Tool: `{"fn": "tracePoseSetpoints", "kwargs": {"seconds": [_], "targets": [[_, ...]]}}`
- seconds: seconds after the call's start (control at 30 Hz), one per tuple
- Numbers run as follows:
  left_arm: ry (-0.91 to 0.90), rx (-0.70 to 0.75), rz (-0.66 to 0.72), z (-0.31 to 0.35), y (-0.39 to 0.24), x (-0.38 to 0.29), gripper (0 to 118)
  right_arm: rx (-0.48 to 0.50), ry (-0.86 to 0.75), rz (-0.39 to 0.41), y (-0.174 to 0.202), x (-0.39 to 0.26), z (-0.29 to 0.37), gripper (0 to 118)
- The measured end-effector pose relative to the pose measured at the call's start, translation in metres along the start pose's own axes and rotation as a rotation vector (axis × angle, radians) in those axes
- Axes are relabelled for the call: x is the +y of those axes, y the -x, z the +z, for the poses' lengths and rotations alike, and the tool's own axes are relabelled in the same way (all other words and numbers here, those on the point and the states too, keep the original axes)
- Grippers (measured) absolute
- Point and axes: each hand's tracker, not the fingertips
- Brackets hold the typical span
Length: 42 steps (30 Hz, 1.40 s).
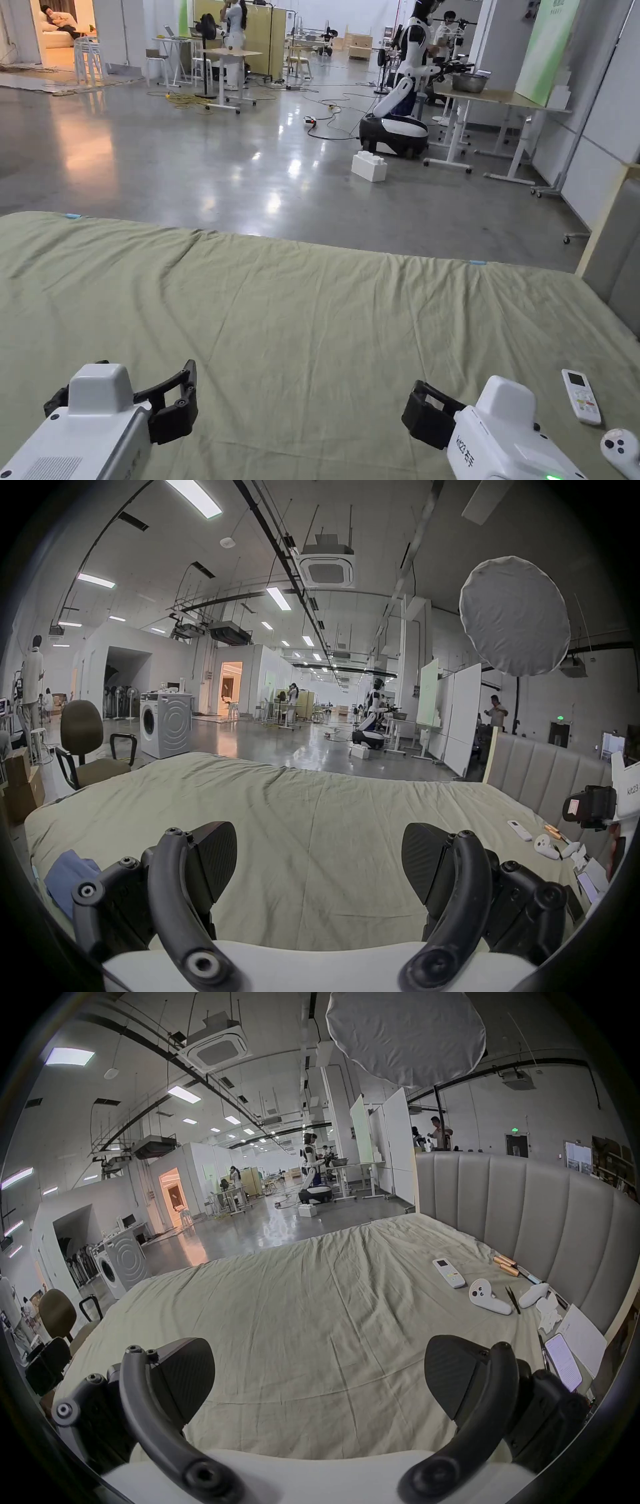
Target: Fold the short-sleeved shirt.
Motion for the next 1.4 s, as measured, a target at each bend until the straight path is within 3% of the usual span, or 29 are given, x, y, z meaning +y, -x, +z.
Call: {"fn": "tracePoseSetpoints", "kwargs": {"seconds": [0.4,0.83,1.2,1.4], "targets": [[0.028,0.008,-0.032,-0.002,0.0,0.005,102,0.026,-0.003,0.078,0.005,0.001,0.0,118],[0.05,0.008,-0.04,-0.002,0.002,0.002,104,-0.011,0.018,0.043,-0.001,0.002,-0.004,118],[0.048,0.007,-0.046,-0.004,0.002,0.005,111,0.063,-0.023,-0.013,-0.01,0.0,-0.005,118],[-0.004,0.036,-0.095,-0.006,-0.003,0.004,111,0.062,-0.093,0.076,-0.005,-0.008,-0.003,118]]}}
